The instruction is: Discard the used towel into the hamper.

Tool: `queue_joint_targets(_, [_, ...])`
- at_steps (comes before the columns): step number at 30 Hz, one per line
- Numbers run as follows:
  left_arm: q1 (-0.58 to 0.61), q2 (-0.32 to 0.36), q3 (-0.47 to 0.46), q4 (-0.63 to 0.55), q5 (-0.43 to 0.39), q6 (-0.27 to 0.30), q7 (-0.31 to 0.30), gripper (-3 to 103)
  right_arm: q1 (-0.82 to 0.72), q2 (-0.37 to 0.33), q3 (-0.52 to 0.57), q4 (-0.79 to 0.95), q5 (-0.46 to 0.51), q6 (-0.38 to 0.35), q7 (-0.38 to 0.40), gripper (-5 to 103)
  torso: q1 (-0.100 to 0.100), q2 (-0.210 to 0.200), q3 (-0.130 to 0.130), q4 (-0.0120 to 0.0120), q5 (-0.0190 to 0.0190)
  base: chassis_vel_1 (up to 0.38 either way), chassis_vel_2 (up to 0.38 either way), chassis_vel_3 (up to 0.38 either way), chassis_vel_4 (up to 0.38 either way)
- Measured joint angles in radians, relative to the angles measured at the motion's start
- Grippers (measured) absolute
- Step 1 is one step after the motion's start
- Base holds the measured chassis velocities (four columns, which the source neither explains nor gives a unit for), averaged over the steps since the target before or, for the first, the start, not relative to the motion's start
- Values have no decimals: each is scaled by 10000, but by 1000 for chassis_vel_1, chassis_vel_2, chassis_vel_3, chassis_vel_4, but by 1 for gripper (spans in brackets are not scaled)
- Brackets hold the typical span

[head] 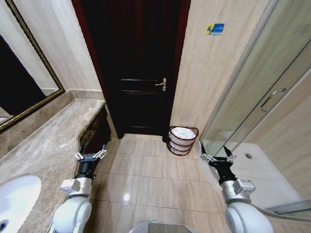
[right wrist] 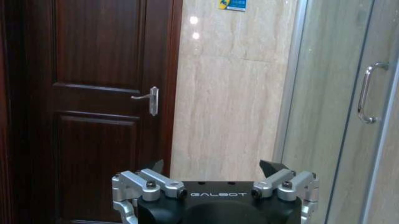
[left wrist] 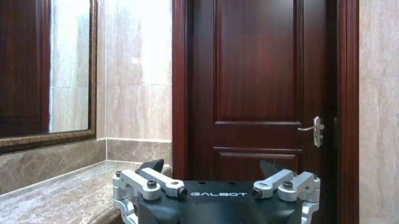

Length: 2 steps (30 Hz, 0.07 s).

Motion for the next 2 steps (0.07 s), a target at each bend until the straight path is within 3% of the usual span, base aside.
queue_joint_targets(2, [0, 0, 0, 0, 0, 0, 0, 100, 0, 0, 0, 0, 0, 0, 0, 100, 0, 0, 0, 0, 0, 0, 0, 0, 0])
